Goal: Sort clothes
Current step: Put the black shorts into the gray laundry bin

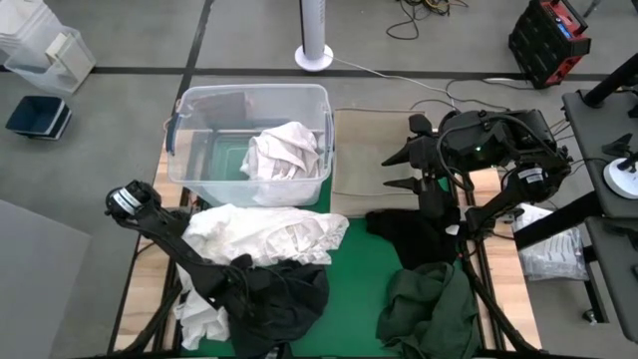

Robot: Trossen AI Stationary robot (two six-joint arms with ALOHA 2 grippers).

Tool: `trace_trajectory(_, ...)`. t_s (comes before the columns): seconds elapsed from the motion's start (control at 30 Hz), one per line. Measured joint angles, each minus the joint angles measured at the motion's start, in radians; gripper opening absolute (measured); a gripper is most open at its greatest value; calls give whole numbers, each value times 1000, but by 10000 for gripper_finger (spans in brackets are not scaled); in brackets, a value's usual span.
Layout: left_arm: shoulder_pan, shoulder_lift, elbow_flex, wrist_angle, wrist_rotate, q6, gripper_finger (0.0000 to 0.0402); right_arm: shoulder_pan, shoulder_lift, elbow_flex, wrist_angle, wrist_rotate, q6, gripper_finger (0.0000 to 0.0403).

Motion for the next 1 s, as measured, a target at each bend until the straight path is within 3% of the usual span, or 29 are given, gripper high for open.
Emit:
trace_trajectory(0.3, 1, 0, -108, 194, 56, -45, 150, 0, 0, 0, 3, 0, 0, 178)
trace_trajectory(0.6, 2, -2, -121, 198, 84, -85, 13, 0, 5, 0, 3, 0, 0, 173)
trace_trajectory(0.83, 1, -4, -103, 186, 99, -95, 2, 0, 4, 0, 2, 0, -17, 167)
trace_trajectory(1.0, -1, -19, 6, 123, 114, -31, 1, 0, 4, 0, 2, 1, -25, 169)
